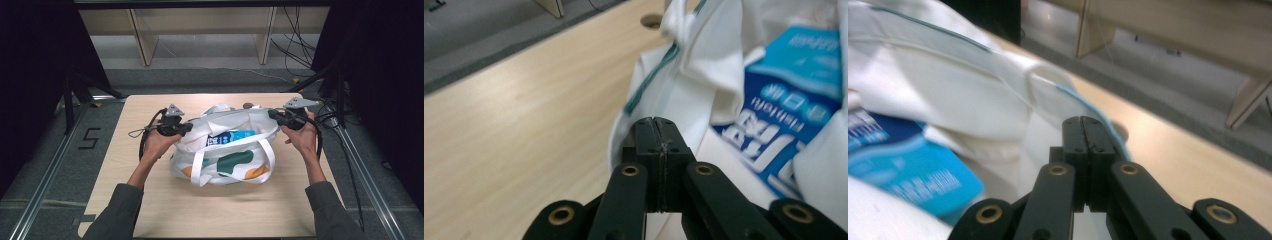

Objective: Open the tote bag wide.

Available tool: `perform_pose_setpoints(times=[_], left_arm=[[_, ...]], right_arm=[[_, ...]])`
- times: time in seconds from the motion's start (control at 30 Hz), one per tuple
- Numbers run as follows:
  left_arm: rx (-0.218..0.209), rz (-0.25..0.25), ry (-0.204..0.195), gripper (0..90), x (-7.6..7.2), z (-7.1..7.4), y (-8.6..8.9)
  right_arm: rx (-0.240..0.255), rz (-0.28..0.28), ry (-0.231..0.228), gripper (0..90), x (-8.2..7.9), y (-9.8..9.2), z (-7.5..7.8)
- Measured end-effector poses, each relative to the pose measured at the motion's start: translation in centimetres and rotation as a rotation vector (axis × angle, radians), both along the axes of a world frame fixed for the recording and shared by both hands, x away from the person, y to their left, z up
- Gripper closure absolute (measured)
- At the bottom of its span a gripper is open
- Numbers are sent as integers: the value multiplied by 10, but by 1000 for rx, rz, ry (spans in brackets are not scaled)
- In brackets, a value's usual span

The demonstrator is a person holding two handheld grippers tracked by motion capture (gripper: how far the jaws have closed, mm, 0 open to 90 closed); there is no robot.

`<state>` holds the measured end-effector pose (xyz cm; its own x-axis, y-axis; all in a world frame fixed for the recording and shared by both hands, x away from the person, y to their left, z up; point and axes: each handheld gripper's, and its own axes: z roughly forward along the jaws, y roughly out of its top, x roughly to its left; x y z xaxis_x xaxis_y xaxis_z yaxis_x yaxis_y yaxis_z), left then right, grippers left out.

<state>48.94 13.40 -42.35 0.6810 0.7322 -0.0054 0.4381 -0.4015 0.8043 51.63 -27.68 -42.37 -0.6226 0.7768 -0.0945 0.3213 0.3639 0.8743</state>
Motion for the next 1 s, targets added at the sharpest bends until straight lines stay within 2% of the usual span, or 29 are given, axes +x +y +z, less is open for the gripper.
perform_pose_setpoints(times=[0.03, 0.07, 0.1, 0.13, 0.2, 0.23, 0.27, 0.3, 0.33, 0.37, 0.4, 0.43, 0.47, 0.5, 0.53, 0.57, 0.6, 0.63, 0.67, 0.7, 0.73, 0.77, 0.8, 0.83, 0.9, 0.93, 1.0], left_arm=[[-1, 1, 4, 892, -1, -5, 0], [1, -2, 20, 893, -3, -14, 4], [-5, 1, 29, 894, -4, -18, 7], [-3, -1, 46, 894, -4, -21, 8], [30, -4, 49, 895, -5, -27, 8], [30, -4, 49, 896, -5, -27, 8], [-11, 6, 69, 896, -4, -32, 10], [-11, 6, 69, 897, -4, -32, 10], [-10, 5, 70, 897, -4, -32, 11], [0, 4, 63, 897, -5, -32, 10], [16, -2, 55, 897, -5, -30, 10], [16, -2, 55, 897, -5, -30, 10], [1, 3, 58, 897, -5, -29, 10], [-35, 21, 64, 895, -6, -29, 10], [-69, 15, 65, 892, -7, -25, 14], [-69, 15, 65, 884, -7, -25, 14], [-96, 20, 51, 884, -9, -21, 14], [-107, 18, 37, 876, -12, -16, 14], [-112, 16, 26, 850, -14, -13, 14], [-127, 15, 13, 850, -18, -8, 12], [-137, 4, 3, 851, -21, -4, 10], [-137, -7, -8, 851, -23, -1, 10], [-142, -5, -24, 858, -26, 1, 8], [-147, -15, -23, 865, -28, 2, 8], [-154, -17, -29, 866, -30, 4, 6], [-151, -15, -32, 871, -29, 4, 6], [-148, -8, -33, 880, -27, 5, 6]], right_arm=[[0, 0, 0, 900, 0, 0, 0], [-19, -14, 45, 900, 0, 0, -15], [-19, -18, 63, 900, 0, 0, -21], [-8, -24, 100, 900, -1, 0, -28], [-41, -17, 144, 900, -1, 2, -41], [-41, -17, 144, 900, -1, 2, -41], [-73, 4, 186, 900, -2, 5, -54], [-73, 4, 186, 900, -2, 5, -54], [-61, 12, 226, 900, -3, 6, -67], [-61, 12, 226, 900, -3, 6, -67], [-49, 18, 246, 900, -6, 8, -73], [-49, 18, 246, 900, -6, 8, -73], [-70, 23, 230, 900, -6, 8, -72], [-60, 14, 193, 900, -8, 6, -59], [-31, 7, 209, 900, -10, 6, -53], [-31, 7, 209, 900, -10, 6, -53], [-13, 16, 181, 900, -12, 4, -46], [3, 23, 149, 900, -16, 1, -37], [22, 31, 119, 900, -22, 0, -21], [22, 31, 119, 900, -22, 0, -21], [71, 61, 64, 900, -30, 2, -1], [71, 61, 64, 900, -30, 2, -1], [87, 83, 36, 900, -35, 4, 8], [105, 124, 3, 900, -47, 18, 24], [96, 139, -1, 900, -51, 23, 27], [83, 173, -5, 900, -57, 33, 31], [60, 202, 0, 900, -64, 50, 33]])
